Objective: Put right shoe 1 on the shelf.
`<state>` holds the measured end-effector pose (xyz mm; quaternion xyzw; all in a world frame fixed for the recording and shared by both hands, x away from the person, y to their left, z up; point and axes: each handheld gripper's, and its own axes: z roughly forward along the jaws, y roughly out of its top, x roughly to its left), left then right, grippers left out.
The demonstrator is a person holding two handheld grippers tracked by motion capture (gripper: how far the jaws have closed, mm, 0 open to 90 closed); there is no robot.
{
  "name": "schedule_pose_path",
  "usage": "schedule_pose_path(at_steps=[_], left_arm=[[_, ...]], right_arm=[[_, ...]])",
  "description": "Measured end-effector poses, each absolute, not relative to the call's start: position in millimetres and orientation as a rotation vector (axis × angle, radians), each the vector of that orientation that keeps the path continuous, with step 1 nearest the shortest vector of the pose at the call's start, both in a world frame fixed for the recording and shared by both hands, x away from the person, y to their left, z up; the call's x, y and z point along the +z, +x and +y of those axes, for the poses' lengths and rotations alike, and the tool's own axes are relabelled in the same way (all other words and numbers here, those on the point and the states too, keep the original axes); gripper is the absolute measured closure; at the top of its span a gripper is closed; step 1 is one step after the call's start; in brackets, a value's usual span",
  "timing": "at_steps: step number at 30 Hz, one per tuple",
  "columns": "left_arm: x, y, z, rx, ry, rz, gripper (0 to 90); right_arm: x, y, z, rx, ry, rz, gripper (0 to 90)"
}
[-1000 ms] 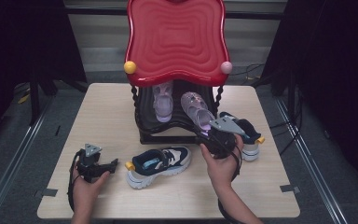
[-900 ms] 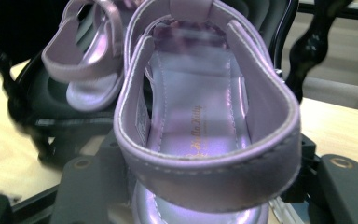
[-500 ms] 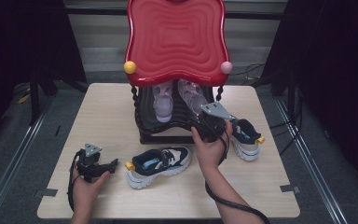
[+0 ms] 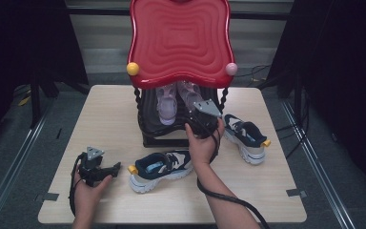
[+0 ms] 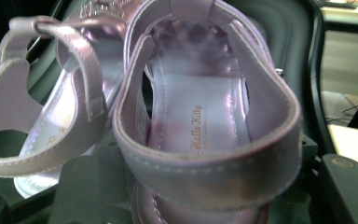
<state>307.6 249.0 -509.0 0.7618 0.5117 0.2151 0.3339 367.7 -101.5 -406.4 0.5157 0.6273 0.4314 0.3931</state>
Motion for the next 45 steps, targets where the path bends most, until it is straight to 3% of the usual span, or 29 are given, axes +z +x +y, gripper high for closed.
schedule_pose_path(at_steps=[14,23,26,29,45], left_arm=[[-509,308,249,0.559,1.985,1.336,17.5],[-509,308,249,0.560,1.987,1.335,17.6],[-509,308,249,0.559,1.986,1.334,17.6],[-509,308,249,0.560,1.983,1.336,17.6],[-509,308,248,0.562,1.985,1.334,17.6]], right_arm=[[-423,368,-101,1.034,1.326,1.700,32.7],[-420,364,-104,1.034,1.273,1.785,25.1],[-419,361,-109,1.038,1.271,1.807,25.5],[-418,359,-111,1.046,1.263,1.818,31.9],[-409,357,-114,1.118,1.331,1.681,37.5]])
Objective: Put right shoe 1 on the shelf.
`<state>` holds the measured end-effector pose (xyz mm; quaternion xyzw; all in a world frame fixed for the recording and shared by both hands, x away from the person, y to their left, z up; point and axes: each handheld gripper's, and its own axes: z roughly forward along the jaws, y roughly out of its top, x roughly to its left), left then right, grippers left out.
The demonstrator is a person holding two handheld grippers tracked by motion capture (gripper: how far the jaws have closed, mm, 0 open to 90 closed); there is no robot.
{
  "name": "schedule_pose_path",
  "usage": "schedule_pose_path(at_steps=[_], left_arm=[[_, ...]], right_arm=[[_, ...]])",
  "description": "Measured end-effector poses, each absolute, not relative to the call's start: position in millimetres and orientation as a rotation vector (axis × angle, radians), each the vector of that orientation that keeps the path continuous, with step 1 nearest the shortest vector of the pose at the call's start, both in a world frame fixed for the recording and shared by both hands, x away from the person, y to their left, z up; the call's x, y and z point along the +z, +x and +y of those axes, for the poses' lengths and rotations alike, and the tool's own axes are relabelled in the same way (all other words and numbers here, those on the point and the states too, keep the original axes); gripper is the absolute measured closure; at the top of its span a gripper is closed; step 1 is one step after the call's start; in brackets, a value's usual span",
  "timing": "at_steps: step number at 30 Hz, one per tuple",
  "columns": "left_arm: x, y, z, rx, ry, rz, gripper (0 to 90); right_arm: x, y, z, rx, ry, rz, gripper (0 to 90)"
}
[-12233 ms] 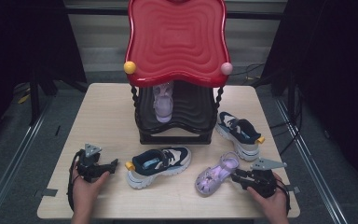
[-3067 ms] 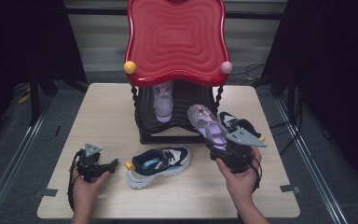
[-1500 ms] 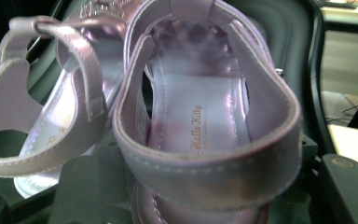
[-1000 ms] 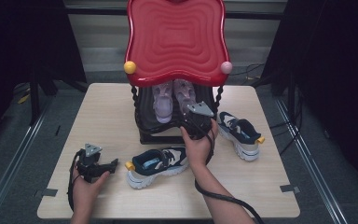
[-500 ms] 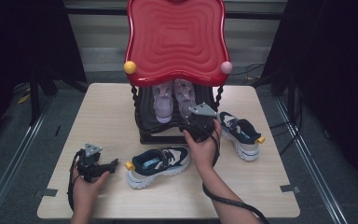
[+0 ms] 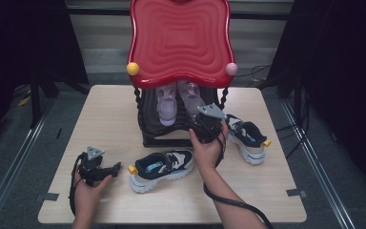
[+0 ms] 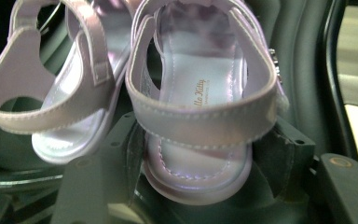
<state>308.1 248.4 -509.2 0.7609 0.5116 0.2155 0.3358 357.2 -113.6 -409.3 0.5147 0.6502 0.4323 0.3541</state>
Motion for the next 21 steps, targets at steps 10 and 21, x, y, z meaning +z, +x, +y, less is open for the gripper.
schedule_pose_path(at_steps=[10,21], left_arm=[[-509,308,248,0.561,1.983,1.335,17.6],[-509,308,248,0.557,1.983,1.334,17.6]], right_arm=[[-406,367,-101,1.107,1.329,1.610,37.1],[-410,371,-98,1.078,1.378,1.661,35.5]])
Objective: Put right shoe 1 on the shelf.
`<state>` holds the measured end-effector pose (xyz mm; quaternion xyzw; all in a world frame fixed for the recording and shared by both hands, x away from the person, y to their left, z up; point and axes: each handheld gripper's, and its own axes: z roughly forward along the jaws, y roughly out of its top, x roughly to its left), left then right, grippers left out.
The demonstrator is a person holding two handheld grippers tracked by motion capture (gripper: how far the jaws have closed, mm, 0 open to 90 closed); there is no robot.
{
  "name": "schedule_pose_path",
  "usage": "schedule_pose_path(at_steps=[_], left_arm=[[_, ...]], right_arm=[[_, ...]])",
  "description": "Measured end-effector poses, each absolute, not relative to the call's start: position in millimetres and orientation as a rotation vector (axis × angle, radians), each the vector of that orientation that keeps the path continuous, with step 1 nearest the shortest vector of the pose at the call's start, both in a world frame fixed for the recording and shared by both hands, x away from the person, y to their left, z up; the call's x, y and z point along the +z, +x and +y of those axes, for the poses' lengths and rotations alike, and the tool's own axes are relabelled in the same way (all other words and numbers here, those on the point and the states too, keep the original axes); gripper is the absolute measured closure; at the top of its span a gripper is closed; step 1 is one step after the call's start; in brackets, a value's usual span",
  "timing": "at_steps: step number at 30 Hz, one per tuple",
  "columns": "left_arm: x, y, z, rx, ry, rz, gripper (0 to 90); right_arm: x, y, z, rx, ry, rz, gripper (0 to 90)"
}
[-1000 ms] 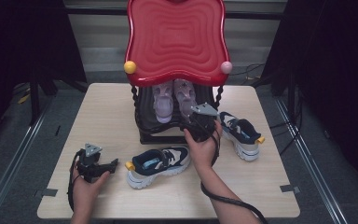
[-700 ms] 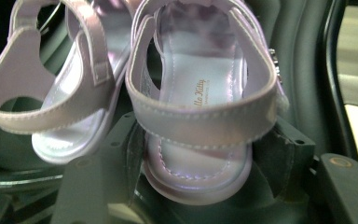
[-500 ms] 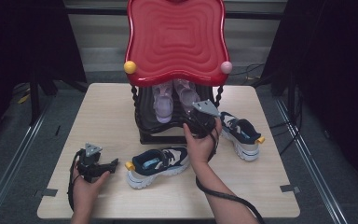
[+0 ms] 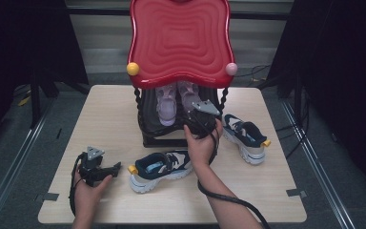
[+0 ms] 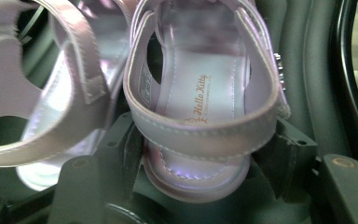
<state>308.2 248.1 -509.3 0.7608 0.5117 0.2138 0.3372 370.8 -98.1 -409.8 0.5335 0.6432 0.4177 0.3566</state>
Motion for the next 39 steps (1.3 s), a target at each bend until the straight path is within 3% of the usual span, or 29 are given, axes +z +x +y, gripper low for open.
schedule_pose_path(at_steps=[3,25,39], left_arm=[[-509,308,248,0.556,1.987,1.332,17.6],[-509,308,248,0.556,1.987,1.333,17.6],[-509,308,248,0.557,1.987,1.333,17.6]], right_arm=[[-408,369,-94,1.091,1.381,1.708,31.2],[-416,359,-102,1.128,1.335,1.849,23.0],[-416,330,-124,1.211,1.277,1.948,21.4]])
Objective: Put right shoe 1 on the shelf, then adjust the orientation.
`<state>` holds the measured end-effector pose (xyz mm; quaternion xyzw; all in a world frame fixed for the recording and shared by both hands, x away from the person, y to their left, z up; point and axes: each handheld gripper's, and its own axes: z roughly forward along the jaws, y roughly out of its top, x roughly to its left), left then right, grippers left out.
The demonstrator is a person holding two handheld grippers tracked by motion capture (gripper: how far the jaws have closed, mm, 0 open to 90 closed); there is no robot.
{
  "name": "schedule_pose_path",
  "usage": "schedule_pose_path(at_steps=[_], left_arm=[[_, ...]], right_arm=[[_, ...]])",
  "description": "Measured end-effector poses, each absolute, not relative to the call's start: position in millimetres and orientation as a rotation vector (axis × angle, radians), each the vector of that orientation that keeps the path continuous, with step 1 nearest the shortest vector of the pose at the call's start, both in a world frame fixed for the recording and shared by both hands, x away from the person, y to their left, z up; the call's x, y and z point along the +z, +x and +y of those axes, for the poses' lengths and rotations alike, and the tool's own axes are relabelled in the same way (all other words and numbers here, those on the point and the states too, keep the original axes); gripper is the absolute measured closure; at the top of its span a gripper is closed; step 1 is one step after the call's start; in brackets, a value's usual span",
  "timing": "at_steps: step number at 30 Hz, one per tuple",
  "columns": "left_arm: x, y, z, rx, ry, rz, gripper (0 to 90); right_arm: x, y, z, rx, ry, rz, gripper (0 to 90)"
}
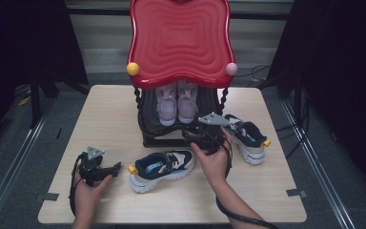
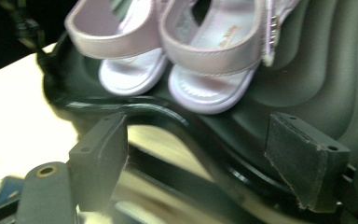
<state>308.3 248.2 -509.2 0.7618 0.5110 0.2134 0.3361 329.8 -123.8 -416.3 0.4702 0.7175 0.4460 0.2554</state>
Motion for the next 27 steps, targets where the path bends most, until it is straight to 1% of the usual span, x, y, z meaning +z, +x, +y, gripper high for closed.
schedule_pose_path(at_steps=[10,27], left_arm=[[-509,308,248,0.556,1.988,1.332,17.6],[-509,308,248,0.557,1.983,1.334,17.6]], right_arm=[[-421,312,-133,1.254,1.201,2.056,14.5],[-439,291,-157,1.227,1.141,2.212,14.4]])
